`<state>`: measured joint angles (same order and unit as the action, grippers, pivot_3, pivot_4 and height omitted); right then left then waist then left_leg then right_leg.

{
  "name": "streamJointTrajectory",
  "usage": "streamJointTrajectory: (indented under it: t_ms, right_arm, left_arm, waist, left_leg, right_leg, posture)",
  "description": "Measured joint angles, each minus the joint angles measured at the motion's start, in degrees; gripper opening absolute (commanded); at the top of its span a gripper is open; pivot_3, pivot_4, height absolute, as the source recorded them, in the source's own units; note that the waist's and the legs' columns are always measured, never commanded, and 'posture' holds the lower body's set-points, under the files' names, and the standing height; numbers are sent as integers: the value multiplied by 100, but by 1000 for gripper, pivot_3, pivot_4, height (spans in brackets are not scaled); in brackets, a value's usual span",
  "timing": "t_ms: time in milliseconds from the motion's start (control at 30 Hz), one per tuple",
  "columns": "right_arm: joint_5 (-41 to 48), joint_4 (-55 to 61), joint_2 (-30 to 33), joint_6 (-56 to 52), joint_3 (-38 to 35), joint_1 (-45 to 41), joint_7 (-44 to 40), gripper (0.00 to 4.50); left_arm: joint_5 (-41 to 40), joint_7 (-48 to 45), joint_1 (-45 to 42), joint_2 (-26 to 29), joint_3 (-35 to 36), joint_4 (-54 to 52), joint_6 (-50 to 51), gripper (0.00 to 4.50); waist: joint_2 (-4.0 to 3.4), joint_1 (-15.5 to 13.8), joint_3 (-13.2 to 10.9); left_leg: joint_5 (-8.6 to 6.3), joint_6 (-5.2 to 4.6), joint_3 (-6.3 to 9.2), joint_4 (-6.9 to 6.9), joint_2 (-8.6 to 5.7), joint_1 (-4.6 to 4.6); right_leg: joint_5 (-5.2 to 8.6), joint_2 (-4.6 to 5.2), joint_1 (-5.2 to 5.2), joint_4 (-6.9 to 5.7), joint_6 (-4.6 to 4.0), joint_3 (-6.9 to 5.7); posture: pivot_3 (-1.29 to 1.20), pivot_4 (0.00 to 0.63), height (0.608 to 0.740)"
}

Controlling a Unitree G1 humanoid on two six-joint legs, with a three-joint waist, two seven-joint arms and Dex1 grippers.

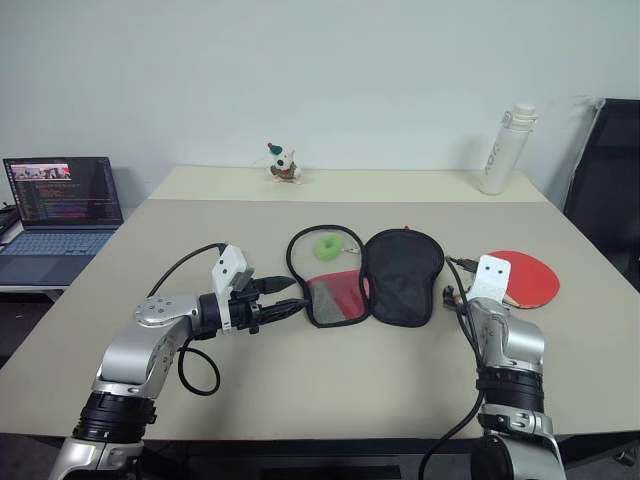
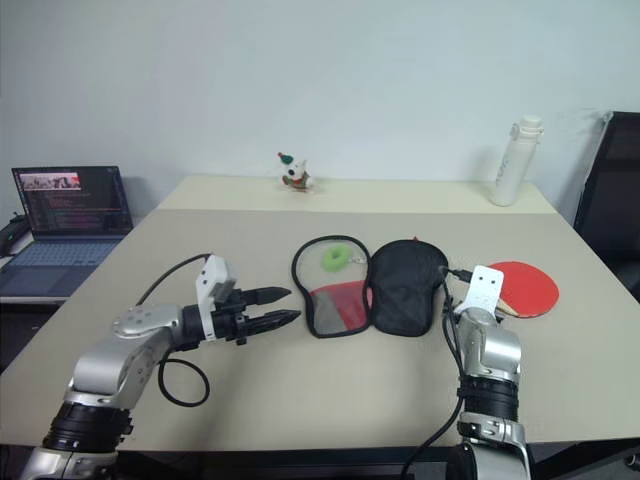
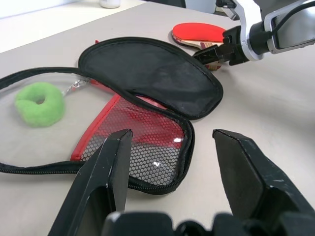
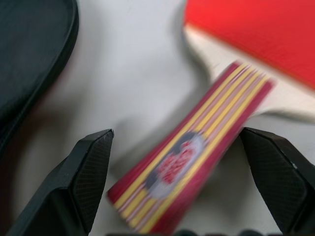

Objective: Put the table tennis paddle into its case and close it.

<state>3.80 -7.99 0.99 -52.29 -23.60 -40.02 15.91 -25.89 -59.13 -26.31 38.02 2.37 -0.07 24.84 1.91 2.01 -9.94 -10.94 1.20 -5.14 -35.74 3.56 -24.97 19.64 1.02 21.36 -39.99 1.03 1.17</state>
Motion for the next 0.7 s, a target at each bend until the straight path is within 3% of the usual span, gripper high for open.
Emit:
streamJointTrajectory:
  t_ms: [167, 333, 533, 700]
  right_arm:
    - [39, -156, -24, 166, 0, -45, 154, 4456]
    - [39, -671, 184, 545, 21, -165, 134, 3281]
    - [193, -1708, 1019, 880, 59, -470, -371, 1559]
    - [209, -2399, 1642, 935, 255, -727, -893, 1516]
  left_arm:
    - [0, 57, 93, 0, 1, -6, 0, 2848]
    - [-1, 95, 94, 2, 1, -12, 0, 2848]
    - [-3, 78, 93, 6, 1, -20, 0, 2848]
    - [-24, 39, 93, 9, 1, -59, 12, 2848]
  waist:
    - [2, 1, 1]
    - [4, 4, 2]
    - [4, 10, 2]
    - [2, 3, 1]
  left_leg:
    - [0, 0, 1, -1, 1, 0]
    - [-2, -7, 1, -12, 0, 5]
    - [-1, -21, 2, -12, -1, 10]
    - [1, -15, 1, -6, -3, 7]
  right_leg:
    - [0, 0, -2, 0, 0, -1]
    - [-2, 1, -10, -3, 0, -1]
    - [-7, 2, -14, -6, -3, -3]
    - [-7, 2, -11, -1, -3, -1]
  posture:
    - [0, 150, 740]
    - [0, 150, 740]
    - [0, 150, 740]
    - [0, 150, 740]
